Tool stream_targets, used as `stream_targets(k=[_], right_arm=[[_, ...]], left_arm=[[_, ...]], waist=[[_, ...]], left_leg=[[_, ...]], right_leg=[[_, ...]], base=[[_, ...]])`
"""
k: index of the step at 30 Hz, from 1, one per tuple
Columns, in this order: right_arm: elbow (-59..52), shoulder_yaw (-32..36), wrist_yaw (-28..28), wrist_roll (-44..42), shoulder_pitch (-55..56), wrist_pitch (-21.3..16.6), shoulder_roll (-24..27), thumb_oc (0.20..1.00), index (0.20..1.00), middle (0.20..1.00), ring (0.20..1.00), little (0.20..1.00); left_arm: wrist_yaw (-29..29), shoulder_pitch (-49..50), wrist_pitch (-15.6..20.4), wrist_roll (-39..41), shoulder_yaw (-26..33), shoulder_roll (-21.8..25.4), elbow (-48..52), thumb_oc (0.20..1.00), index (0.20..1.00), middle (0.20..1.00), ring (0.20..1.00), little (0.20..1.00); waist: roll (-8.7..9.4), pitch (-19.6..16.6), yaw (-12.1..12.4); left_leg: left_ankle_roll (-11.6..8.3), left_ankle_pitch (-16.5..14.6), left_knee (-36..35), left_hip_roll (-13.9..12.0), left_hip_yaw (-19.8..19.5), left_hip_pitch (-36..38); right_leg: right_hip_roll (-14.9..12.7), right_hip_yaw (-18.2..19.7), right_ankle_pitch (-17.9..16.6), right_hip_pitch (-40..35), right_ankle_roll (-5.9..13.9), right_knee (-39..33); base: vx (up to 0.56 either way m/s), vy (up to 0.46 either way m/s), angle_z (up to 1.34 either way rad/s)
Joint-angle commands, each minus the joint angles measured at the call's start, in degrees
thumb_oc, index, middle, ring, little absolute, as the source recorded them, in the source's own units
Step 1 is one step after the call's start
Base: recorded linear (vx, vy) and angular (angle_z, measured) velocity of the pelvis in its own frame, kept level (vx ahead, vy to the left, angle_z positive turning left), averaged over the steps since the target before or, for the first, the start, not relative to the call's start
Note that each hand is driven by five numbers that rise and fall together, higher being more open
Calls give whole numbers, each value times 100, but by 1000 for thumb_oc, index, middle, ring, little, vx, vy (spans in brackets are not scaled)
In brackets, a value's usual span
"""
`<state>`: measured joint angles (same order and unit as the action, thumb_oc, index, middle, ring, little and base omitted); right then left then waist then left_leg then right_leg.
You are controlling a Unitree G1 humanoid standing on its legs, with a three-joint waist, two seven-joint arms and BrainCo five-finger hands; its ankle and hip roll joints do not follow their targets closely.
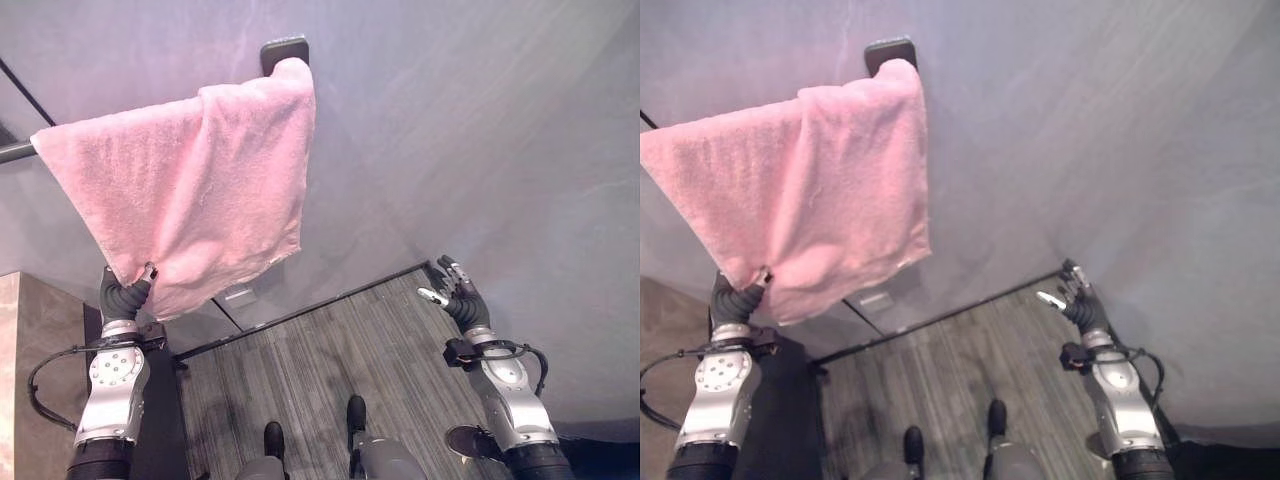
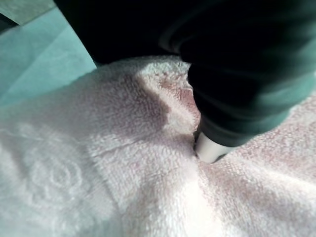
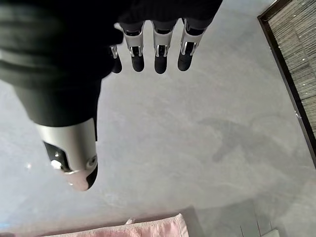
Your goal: Put brush and paste in cup on sink, flatten towel.
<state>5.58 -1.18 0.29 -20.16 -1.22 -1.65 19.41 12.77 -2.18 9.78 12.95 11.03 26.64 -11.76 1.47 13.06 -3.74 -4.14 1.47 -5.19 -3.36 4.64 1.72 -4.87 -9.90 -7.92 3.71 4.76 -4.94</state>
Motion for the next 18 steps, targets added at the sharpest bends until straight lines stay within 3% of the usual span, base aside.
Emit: stream_targets(k=[1, 18], right_arm=[[-134, 51, 40, 96, -158, -156, -112, 1000, 1000, 1000, 1000, 1000], [-147, 42, 106, 161, -144, -104, -134, 1000, 1000, 1000, 1000, 1000]], left_arm=[[137, 40, 228, -47, 351, 434, 233, 200, 200, 200, 200, 200], [180, 282, 220, -66, 590, 339, 290, 200, 200, 200, 200, 200]], waist=[[399, -242, 94], [401, -301, 166]], left_leg=[[97, -840, 804, 88, 128, -434], [99, -828, 797, 107, 100, -430]], right_leg=[[-924, -22, 687, 114, 800, 460], [-973, -101, 698, 83, 786, 485]], base=[[0, 0, 0], [0, 3, 2]])
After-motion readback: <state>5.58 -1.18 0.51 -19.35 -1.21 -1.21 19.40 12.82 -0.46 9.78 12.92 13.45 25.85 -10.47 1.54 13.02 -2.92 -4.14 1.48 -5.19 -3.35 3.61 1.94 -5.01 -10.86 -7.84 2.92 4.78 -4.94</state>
